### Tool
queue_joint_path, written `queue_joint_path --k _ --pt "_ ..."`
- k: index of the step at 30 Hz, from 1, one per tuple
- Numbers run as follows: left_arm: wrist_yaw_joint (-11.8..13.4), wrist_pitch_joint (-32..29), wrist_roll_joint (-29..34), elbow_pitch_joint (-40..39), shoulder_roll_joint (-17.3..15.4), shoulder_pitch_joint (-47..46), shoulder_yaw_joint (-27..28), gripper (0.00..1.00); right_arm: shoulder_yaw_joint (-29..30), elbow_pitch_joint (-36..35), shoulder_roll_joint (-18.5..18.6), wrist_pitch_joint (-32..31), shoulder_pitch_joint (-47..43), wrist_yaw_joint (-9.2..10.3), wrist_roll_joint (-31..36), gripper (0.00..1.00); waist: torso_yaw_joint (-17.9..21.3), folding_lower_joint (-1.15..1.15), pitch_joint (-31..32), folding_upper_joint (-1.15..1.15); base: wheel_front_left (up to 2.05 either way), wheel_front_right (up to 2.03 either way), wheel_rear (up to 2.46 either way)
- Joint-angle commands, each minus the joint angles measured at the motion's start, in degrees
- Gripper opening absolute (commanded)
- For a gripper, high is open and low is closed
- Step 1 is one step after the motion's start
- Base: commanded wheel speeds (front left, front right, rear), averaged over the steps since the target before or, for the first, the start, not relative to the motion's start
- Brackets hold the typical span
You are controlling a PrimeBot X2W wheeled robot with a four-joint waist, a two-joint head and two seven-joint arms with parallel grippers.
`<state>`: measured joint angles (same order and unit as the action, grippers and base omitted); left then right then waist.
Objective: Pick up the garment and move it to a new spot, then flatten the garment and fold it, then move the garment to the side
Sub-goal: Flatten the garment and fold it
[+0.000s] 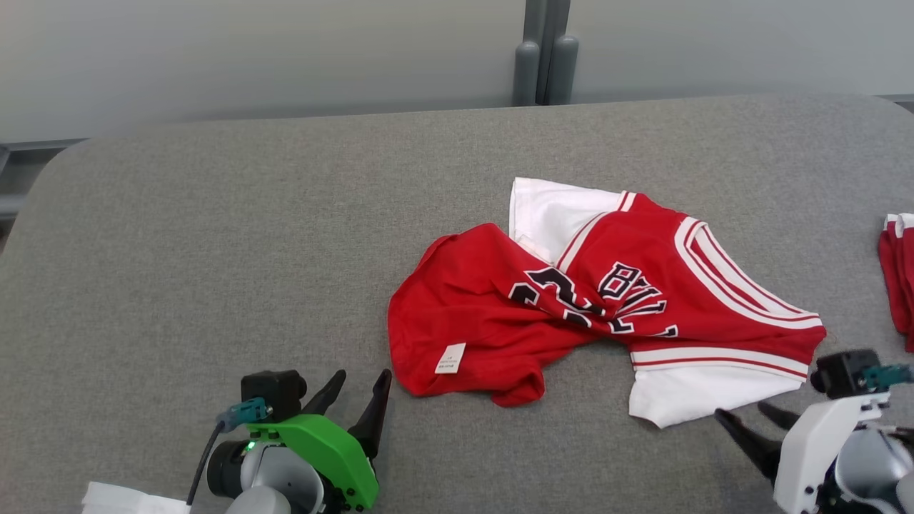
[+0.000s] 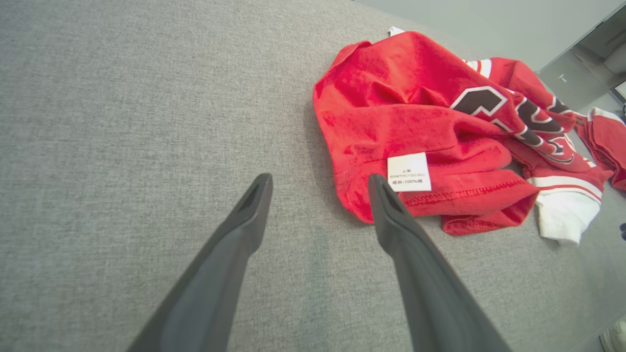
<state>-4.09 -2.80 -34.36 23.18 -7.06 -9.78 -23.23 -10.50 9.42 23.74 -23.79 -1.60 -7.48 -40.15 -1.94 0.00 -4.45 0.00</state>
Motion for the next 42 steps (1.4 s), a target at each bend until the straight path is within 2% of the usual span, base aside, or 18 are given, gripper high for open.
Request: queue_joint_path --k 1,5,9,14,18,27,29,30,31,32,42 --pt "0.35 -0.02 -0.19 -0.68 -0.75 0.42 0.31 1.0 1.72 -4.65 1.33 -2.89 0.22 -0.02 1.83 1.0 0.16 0.0 -0.49 0.0 0.0 0.0 0.0" --pt "0.8 -0.14 -0.51 -1.75 -0.87 0.22 0.58 1.0 5.77 -14.06 1.11 -11.1 0.73 -0.02 4.57 1.0 0.17 0.0 -1.46 0.0 0.0 0.0 0.0" --pt "0.53 -0.5 -0.66 -2.02 -0.54 -1.19 0.26 1.0 6.54 -17.51 0.07 -17.85 1.64 -0.02 7.76 1.0 -0.56 0.0 -2.79 0.0 0.0 0.0 0.0" --pt "0.12 -0.89 -0.91 -1.94 -0.33 -2.98 -0.05 1.0 7.52 -16.52 -2.23 -20.67 2.23 -0.02 10.03 1.0 -1.85 0.0 -4.28 0.0 0.0 0.0 0.0" --pt "-0.35 -2.06 -1.48 -2.33 -0.19 -4.02 -0.63 1.0 7.42 -14.93 -2.63 -22.14 2.89 -0.02 11.67 1.0 -2.55 0.0 -5.78 0.0 0.0 0.0 0.0" --pt "-1.16 -5.41 -3.14 -3.69 -1.13 -4.76 -1.77 1.0 7.49 -10.81 -3.85 -22.09 4.57 -0.02 13.07 0.98 -2.61 0.0 -8.98 0.0 0.0 0.0 0.0" --pt "-1.36 -6.1 -3.5 -3.76 -1.19 -5.01 -2.0 1.0 7.66 -10.04 -3.91 -21.99 5.15 -0.02 13.43 0.84 -2.63 0.0 -9.47 0.0 0.0 0.0 0.0" --pt "-1.44 -6.43 -3.66 -3.88 -1.16 -5.05 -2.06 1.0 7.53 -9.83 -3.9 -22.03 5.37 -0.02 13.54 0.37 -2.62 0.0 -9.71 0.0 0.0 0.0 0.0" --pt "-1.41 -6.68 -3.97 -3.94 -1.0 -5.02 -2.18 1.0 7.58 -9.72 -3.97 -21.64 5.62 -0.02 13.36 0.13 -2.61 0.0 -9.85 0.0 0.0 0.0 0.0" --pt "-1.47 -7.1 -4.24 -4.08 -0.82 -4.9 -2.23 1.0 7.53 -9.61 -3.97 -21.55 5.79 -0.02 13.07 0.0 -2.59 0.0 -9.97 0.0 0.0 0.0 0.0" --pt "-1.35 -10.76 -7.77 -8.62 -1.3 -1.02 -2.59 1.0 7.4 -11.7 -2.69 -21.42 6.47 -0.02 11.54 0.0 -1.96 0.0 -9.77 0.0 0.0 0.0 0.0"
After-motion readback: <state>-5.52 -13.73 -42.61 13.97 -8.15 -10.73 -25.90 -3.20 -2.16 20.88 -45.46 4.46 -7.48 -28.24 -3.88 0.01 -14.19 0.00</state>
